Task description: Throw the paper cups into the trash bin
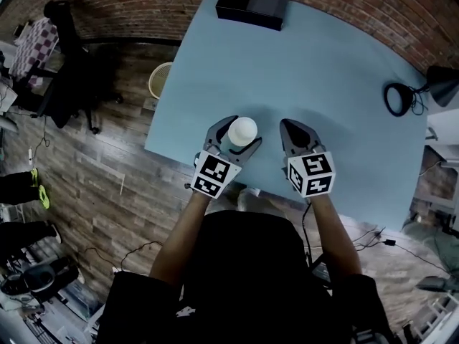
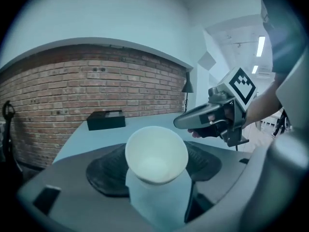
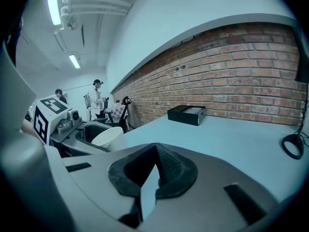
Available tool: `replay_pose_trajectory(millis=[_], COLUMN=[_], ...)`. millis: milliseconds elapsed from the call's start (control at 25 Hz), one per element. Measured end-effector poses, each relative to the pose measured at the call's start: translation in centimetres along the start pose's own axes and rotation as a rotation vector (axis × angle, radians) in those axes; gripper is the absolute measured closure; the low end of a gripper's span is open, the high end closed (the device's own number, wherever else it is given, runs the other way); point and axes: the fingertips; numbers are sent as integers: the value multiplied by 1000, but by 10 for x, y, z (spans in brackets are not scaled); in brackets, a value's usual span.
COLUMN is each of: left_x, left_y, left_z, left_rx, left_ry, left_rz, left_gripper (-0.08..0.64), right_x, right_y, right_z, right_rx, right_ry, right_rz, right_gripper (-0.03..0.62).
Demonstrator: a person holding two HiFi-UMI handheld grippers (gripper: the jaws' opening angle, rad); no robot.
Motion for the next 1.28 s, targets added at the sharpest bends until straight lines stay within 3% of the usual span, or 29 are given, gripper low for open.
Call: replay_pose_trajectory(millis=[560, 880, 1280], left_x=[-11, -14, 11], left_y=[72, 119, 177], left_z=[-115, -204, -318], left_rx=[-261, -369, -480], left_ry=[-119, -192, -254], left_rz=[-94, -99, -162], left_gripper=[215, 215, 216], right_x=[-60, -96, -150], right_y=[102, 187, 291], right_z=[55, 82, 110], right_rx=[-219, -312, -381], right_ry=[-56, -76, -136], right_rz=[-105, -195, -232], right_gripper=[597, 597, 597])
Point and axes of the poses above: the fingertips, and each gripper's own axes: z forward along the fingers, y to its left, x out of its underside, and after that the axes turned 7 degrees about -z, right-handed
